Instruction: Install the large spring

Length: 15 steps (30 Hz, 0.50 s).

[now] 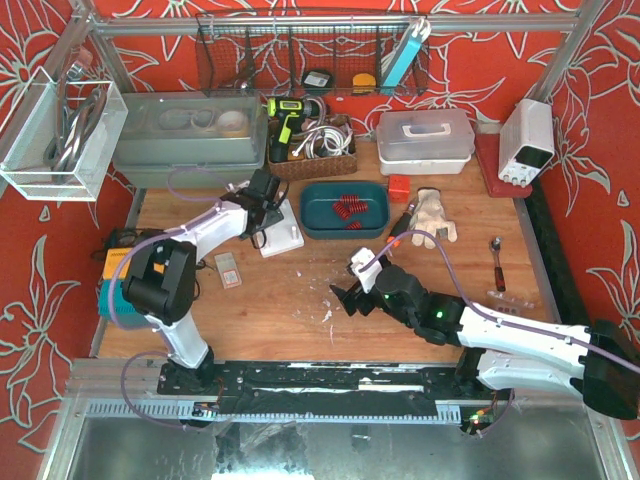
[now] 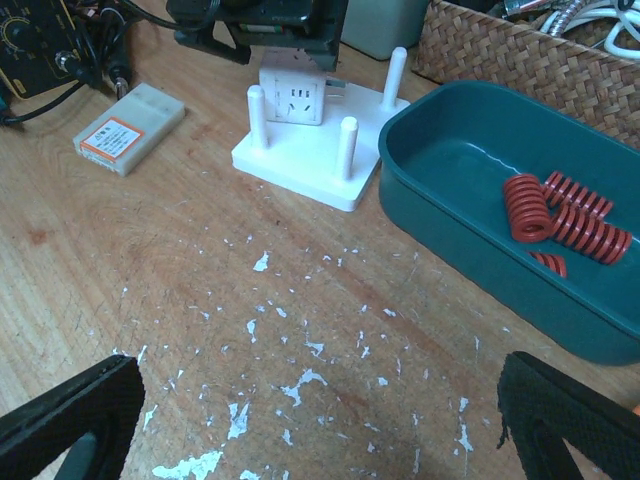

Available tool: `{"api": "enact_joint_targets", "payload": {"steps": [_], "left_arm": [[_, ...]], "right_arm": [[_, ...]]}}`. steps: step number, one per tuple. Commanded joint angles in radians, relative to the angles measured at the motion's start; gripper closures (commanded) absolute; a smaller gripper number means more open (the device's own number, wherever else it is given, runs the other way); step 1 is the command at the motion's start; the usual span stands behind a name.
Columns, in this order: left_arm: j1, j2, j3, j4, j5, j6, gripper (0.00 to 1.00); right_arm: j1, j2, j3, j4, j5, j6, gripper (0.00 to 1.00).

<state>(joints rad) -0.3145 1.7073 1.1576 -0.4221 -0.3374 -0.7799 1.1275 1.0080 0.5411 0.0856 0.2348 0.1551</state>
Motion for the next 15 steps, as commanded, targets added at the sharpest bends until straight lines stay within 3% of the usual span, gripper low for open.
{"api": "enact_joint_targets", "payload": {"steps": [1,8,15], "left_arm": [[-0.011,0.055,0.040,-0.043,-0.016,-0.024,0.16],[-0.017,0.105,0.063,-0.046,-0.044,-0.020,0.24],[-0.017,0.055,0.037,-0.053,-0.084,-0.045,0.44]], "right_arm": [[0.006,-0.015,-0.009,0.014,0.040,-0.010,0.03],[0.006,-0.014,-0.007,0.013,0.043,-0.010,0.03],[0.006,-0.013,-0.003,0.004,0.056,-0.011,0.03]]}}
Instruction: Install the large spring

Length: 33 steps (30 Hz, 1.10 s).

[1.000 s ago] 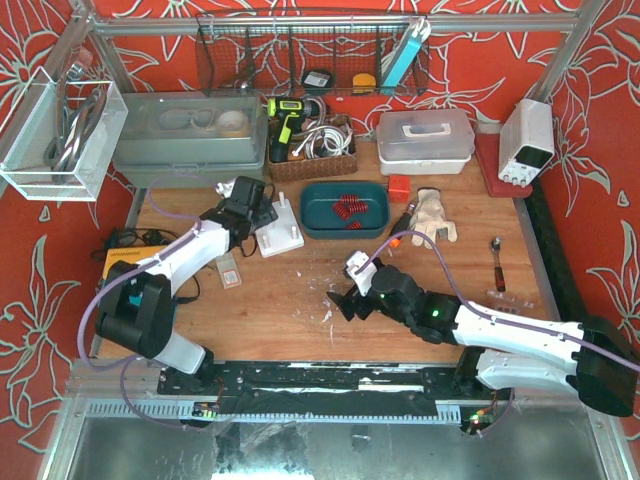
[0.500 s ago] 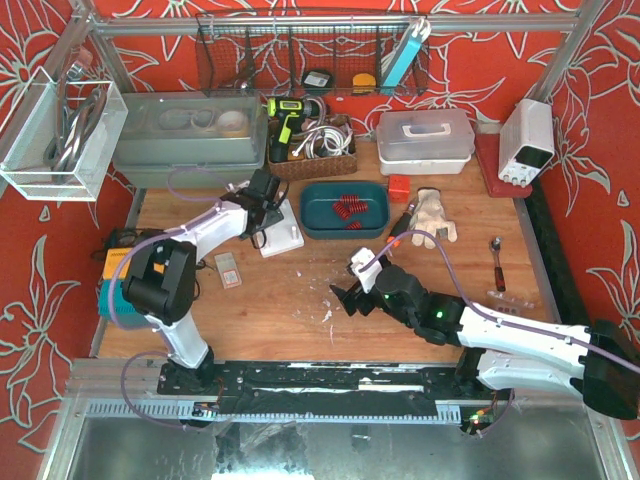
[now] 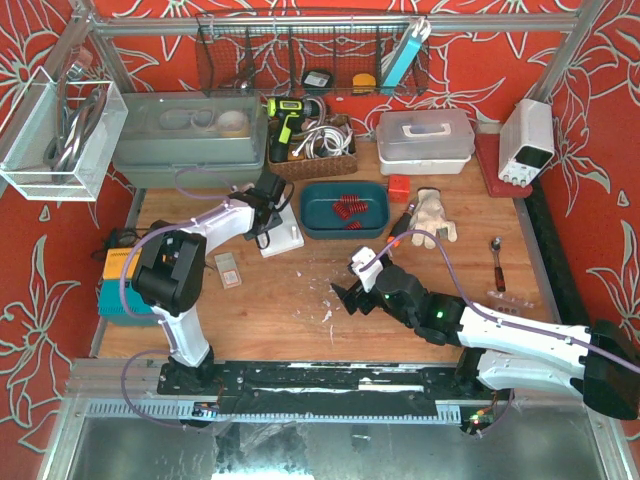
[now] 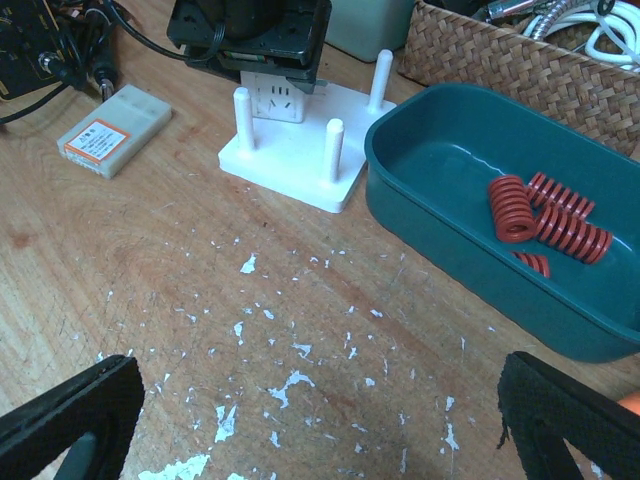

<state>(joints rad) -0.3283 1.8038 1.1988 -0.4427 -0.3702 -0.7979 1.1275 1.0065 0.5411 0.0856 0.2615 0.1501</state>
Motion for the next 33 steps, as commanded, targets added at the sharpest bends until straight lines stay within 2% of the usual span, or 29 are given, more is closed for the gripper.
{"api": "enact_joint_targets", "payload": {"steps": [1,8,14,20,25,33], "left_arm": [[-0.003,-0.056,-0.012,-0.032,-0.057,-0.029,0.46],[0.005,-0.189,-0.083,-0.044,-0.157,-0.073,0.57],[0.099,-0.280,-0.162,0.006,-0.179,-0.119,0.61],[0.184,-0.262,-0.183,0.130,-0.190,-0.150,0.62],[0.225,-0.214,-0.189,0.242,-0.178,-0.129,0.59],[0.241,-0.092,-0.147,0.269,-0.148,-0.093,0.55]], "right_arm": [[0.005,-0.012,-0.001,0.003,0.029,-0.006,0.03],[0.006,-0.023,-0.004,0.001,0.034,-0.003,0.03],[0.006,-0.019,-0.001,-0.003,0.036,-0.001,0.03],[0.006,-0.020,-0.006,-0.001,0.056,-0.001,0.03],[0.006,-0.035,-0.010,-0.013,0.140,0.008,0.02],[0.006,-0.037,-0.006,-0.029,0.189,0.021,0.01]]}}
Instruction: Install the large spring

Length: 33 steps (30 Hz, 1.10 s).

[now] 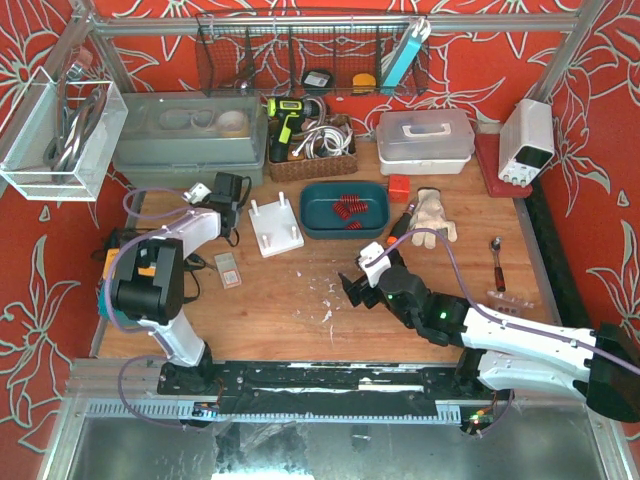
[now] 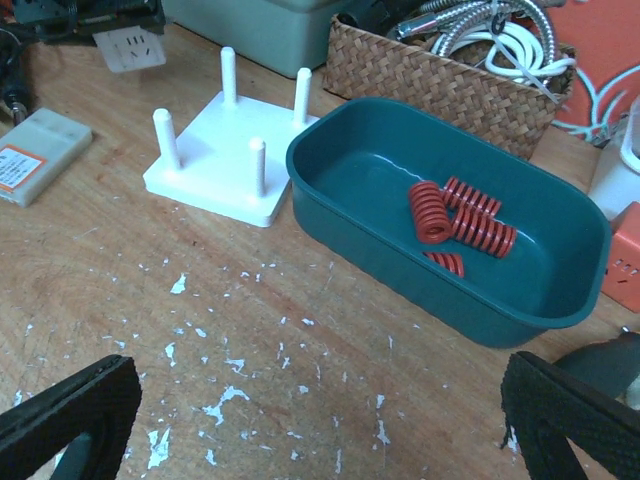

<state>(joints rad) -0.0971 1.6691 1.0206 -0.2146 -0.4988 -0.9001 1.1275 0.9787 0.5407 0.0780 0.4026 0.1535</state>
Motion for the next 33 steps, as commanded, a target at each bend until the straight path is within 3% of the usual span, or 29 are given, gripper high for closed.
{"api": "enact_joint_targets", "payload": {"steps": [1,4,12,16,20,27,33], "left_arm": [[0.011,0.056,0.034,0.047,-0.012,0.013,0.55],[0.012,0.101,0.049,0.050,0.002,0.027,0.51],[0.017,0.171,0.120,-0.043,-0.025,0.030,0.29],[0.017,0.146,0.136,-0.083,-0.016,0.039,0.10],[0.017,0.068,0.095,-0.096,0.011,0.042,0.00],[0.002,-0.131,-0.049,-0.021,0.135,0.107,0.00],[-0.091,-0.374,-0.170,0.093,0.258,0.283,0.00]], "right_arm": [[0.006,-0.008,-0.004,-0.025,0.050,0.018,0.01],[0.006,-0.003,0.001,-0.032,0.057,0.019,0.01],[0.006,0.011,0.006,-0.037,0.068,0.021,0.01],[0.006,0.015,0.007,-0.037,0.072,0.026,0.01],[0.006,0.018,0.005,-0.031,0.087,0.031,0.01],[0.006,0.009,-0.003,-0.032,0.194,0.070,0.01],[0.001,-0.024,-0.056,0.029,0.216,0.032,0.01]]}}
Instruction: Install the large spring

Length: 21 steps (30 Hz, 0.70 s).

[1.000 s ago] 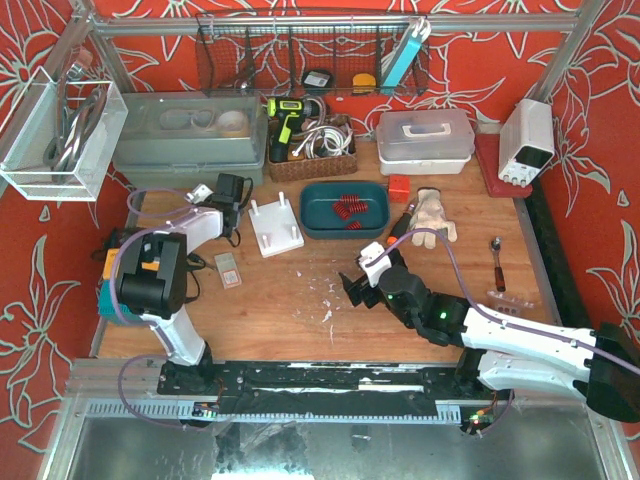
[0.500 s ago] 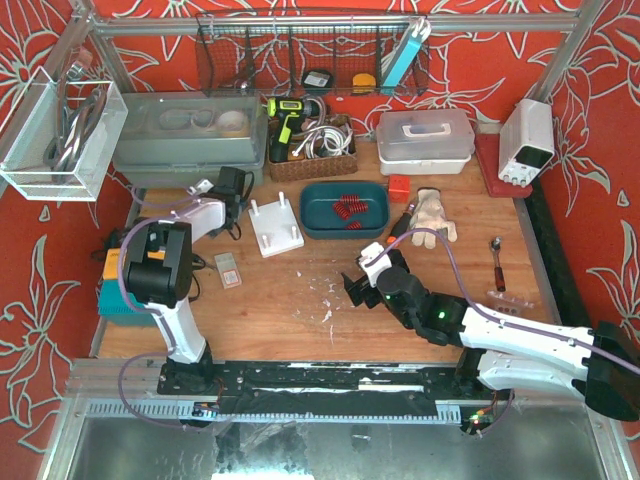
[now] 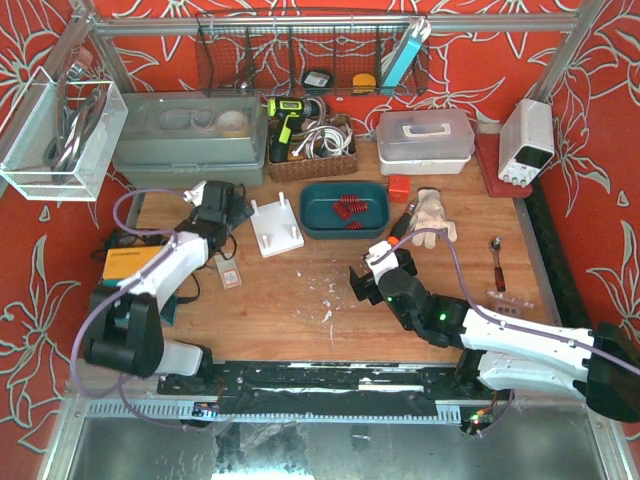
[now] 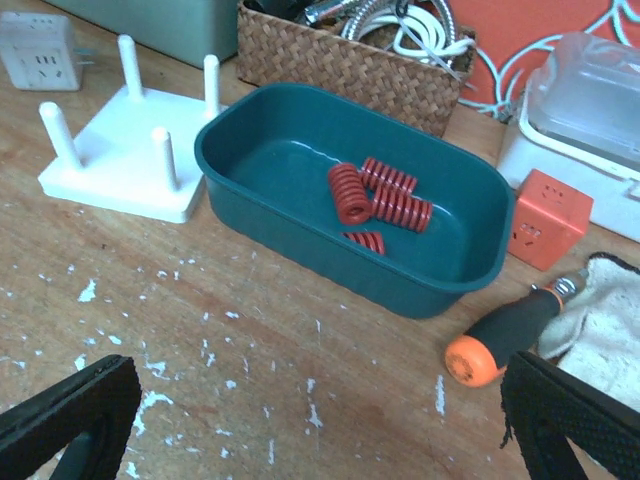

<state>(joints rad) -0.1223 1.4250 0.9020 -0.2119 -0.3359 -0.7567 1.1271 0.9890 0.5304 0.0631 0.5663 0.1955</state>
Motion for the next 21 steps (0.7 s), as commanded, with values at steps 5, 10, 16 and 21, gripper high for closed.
{"api": "enact_joint_targets", "payload": {"steps": [5,10,16,21], "left_arm": [[-0.163,-0.275,-0.125,0.167,0.275,0.221,0.00],[-0.251,-0.359,-0.257,0.369,0.511,0.242,0.00],[-0.405,-0.369,-0.377,0.545,0.451,0.331,0.00],[-0.419,-0.370,-0.493,0.678,0.433,0.352,0.00]], "right_arm": [[-0.029,-0.068,-0.037,0.011,0.097,-0.017,0.01],[-0.126,-0.066,0.057,-0.148,0.063,0.039,0.01],[-0.308,0.048,0.196,-0.226,-0.156,-0.022,0.04],[-0.391,0.212,0.321,-0.246,-0.326,-0.193,0.17]]}}
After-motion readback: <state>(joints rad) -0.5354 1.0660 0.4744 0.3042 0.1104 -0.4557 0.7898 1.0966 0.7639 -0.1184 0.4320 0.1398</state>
